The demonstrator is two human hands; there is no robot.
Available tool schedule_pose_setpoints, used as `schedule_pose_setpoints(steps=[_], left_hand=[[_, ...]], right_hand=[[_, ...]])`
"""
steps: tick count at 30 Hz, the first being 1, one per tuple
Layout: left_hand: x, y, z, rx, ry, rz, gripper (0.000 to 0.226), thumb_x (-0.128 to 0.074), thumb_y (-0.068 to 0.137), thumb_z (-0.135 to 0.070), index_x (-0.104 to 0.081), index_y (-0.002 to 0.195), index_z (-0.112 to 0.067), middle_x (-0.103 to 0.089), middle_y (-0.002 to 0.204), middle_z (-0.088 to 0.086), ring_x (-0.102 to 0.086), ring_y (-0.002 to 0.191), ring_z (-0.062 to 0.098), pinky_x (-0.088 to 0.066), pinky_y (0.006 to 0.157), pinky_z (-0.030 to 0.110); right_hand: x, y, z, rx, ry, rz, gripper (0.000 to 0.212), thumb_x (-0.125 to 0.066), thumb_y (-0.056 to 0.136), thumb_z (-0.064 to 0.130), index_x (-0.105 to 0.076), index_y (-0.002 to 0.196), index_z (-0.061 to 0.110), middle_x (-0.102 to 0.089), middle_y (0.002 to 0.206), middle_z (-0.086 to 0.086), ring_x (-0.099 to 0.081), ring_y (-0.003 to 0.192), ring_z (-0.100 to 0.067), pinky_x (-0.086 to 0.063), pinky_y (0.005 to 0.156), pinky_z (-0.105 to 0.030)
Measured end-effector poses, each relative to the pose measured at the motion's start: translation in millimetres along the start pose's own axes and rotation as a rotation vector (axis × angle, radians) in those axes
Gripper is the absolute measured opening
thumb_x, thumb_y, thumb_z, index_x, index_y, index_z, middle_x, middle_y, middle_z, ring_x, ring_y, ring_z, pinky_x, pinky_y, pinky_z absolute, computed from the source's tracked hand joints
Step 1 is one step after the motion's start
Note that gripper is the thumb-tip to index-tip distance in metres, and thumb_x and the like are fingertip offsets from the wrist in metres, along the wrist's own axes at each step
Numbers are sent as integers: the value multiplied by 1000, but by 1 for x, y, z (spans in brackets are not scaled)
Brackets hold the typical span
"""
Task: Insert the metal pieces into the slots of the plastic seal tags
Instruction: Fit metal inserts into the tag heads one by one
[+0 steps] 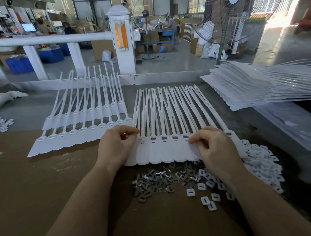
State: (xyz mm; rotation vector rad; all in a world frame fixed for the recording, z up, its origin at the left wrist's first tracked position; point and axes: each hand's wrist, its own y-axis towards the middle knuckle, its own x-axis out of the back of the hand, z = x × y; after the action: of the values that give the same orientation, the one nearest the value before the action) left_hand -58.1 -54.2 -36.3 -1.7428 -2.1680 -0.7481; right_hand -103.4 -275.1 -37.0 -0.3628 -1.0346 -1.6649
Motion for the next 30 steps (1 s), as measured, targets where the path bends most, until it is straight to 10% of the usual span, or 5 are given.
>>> schedule_pose_setpoints(steps=[30], left_hand=[[-2,2,1,47,45,136,7,-67,84,-26,-67,90,-29,-54,115,-1,-50,103,12,-34,84,24]], right_hand=[[-1,-1,0,11,-11,-19,21,-55,86,-2,-70,85,12,-62,89,5,-54,93,-13,-44,86,-26]])
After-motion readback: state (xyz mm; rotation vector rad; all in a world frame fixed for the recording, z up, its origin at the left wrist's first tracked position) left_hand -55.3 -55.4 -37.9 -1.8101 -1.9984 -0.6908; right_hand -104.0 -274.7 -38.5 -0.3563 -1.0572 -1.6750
